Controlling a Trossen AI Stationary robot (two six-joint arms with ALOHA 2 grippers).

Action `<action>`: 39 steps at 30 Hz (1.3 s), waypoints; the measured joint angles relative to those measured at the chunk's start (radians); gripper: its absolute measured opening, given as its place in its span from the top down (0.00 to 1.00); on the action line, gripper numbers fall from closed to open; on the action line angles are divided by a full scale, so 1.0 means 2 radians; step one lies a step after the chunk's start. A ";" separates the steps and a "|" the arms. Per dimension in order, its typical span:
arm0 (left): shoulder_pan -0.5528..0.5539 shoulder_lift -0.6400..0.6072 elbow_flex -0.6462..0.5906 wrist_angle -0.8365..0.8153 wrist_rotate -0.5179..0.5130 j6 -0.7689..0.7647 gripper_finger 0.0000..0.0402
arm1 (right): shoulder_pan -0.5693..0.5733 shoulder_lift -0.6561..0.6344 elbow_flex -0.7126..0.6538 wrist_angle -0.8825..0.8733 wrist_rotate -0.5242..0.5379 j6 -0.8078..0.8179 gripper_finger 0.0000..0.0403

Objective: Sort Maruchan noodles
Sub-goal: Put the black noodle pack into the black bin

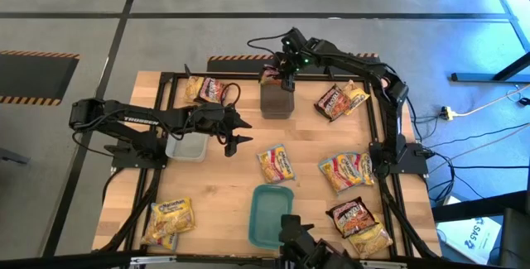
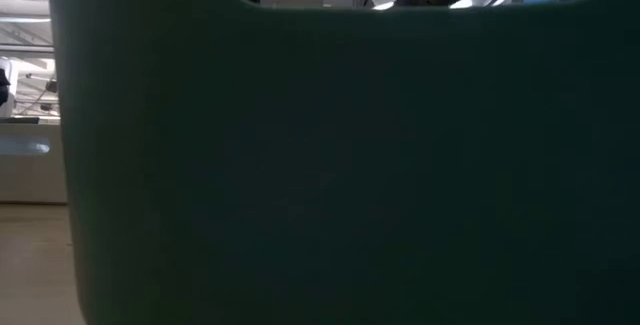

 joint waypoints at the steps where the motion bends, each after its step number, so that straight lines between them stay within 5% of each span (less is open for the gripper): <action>1: 0.000 0.000 0.000 0.000 0.000 0.000 0.48 | 0.000 0.006 0.000 -0.004 0.002 0.000 0.75; 39: -0.002 0.000 0.000 0.002 0.000 0.000 0.48 | 0.001 0.079 0.000 -0.018 0.055 0.026 0.70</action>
